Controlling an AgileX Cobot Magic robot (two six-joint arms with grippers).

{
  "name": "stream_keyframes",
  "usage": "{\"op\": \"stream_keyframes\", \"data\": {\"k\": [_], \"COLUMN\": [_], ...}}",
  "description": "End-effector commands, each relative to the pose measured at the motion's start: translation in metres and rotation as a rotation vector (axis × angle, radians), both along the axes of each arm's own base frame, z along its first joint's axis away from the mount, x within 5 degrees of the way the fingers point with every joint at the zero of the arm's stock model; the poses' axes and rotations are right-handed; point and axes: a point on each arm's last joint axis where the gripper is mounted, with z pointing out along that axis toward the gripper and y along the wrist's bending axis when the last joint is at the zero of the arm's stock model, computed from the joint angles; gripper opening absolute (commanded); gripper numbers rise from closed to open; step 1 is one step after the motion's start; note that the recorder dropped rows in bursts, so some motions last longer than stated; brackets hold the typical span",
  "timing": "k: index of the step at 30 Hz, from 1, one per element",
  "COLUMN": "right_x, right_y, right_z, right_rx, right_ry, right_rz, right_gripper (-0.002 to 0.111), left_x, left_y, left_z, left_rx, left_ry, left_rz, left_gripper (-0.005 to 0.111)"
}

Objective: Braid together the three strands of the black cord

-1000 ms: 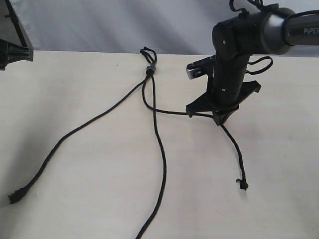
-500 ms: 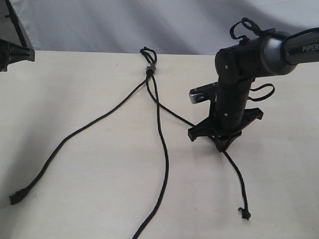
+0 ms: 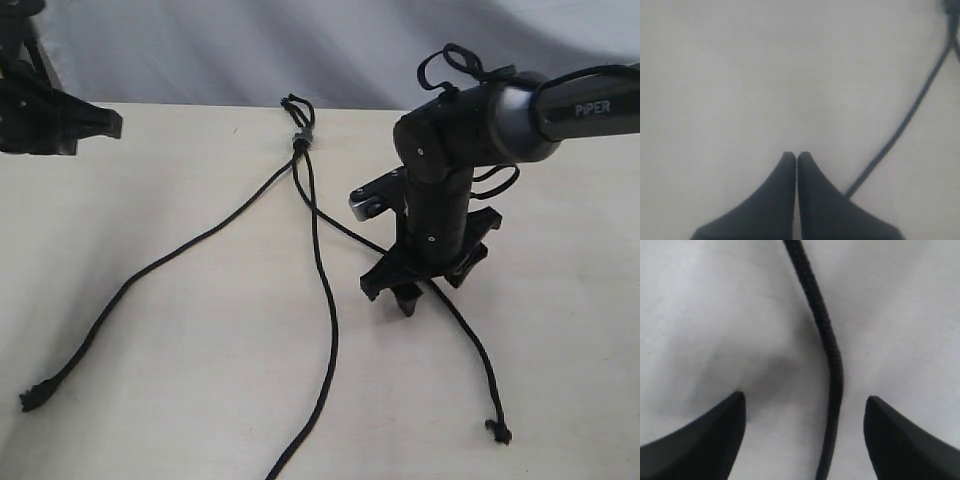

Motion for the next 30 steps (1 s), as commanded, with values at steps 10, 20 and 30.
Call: {"op": "stream_keyframes", "data": {"k": [10, 20, 30], "right_x": [-0.002, -0.010, -0.009], "right_y": [-0.074, -0.114, -0.113], "right_z": [0.135, 0.119, 0.120], "right_rx": [0.056, 0.097, 0.105], "right_ry": [-0.452, -0.572, -0.590], "right_rz": [-0.208, -0.259, -0.254], "right_gripper": [0.068, 0.068, 0.068], "left_x": [-0.037, -0.058, -0.046], "left_y": [-0.181, -0.257, -0.250], "left_z": [-0.034, -0.117, -0.098], "left_rx": [0.035, 0.120, 0.276], "left_ry": [0.089, 0.306, 0.308], "left_rz": [-0.573, -0.720, -0.758], "left_gripper": [0.022, 0.056, 0.001]}}
